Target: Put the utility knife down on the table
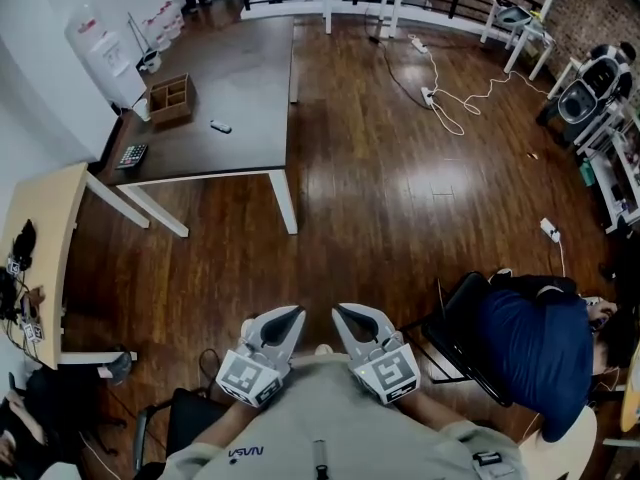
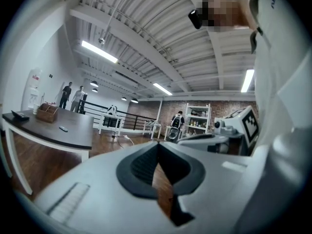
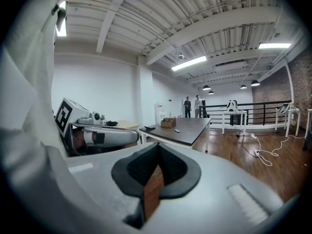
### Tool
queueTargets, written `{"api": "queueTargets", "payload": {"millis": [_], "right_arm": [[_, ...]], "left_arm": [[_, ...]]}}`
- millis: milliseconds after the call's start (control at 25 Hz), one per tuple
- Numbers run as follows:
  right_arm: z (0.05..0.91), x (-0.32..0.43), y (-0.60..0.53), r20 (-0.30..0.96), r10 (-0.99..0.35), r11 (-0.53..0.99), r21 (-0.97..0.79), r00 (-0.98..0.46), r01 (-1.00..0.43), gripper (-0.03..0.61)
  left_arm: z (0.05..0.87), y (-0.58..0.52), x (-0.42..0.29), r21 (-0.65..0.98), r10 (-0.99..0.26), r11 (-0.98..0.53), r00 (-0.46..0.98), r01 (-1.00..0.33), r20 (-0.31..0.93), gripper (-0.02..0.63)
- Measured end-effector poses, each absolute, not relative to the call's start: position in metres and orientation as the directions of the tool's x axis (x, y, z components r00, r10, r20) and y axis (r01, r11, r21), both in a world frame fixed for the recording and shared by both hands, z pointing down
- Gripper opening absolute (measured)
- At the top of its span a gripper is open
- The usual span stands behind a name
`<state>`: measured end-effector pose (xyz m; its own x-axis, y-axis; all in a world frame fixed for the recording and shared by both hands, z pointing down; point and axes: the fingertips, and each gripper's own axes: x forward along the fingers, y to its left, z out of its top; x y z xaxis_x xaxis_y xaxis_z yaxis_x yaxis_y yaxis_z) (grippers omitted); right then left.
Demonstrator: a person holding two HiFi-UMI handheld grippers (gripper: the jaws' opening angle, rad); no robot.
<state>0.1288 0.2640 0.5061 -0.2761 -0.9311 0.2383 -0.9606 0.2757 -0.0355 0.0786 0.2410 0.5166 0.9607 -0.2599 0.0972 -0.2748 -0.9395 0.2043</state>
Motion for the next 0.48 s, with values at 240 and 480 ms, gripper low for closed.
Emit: {"api": "queueTargets", "payload": {"millis": [240, 480], "right_arm": [[0.508, 0.14, 0.272, 0.232, -0.937, 0.256, -0.056, -0.262, -0.965, -0.002], [0.505, 0.144, 0.272, 0.22, -0.942, 0.249, -0.048, -0.254, -0.967, -0.002]], "left_arm": [[0.516, 0.249, 0.089, 0.192, -0.252, -0.944, 0.962, -0.268, 0.107, 0.002], [0.514, 0.25, 0.096, 0.171, -0.225, -0.955, 0.967, -0.243, 0.115, 0.002]]}}
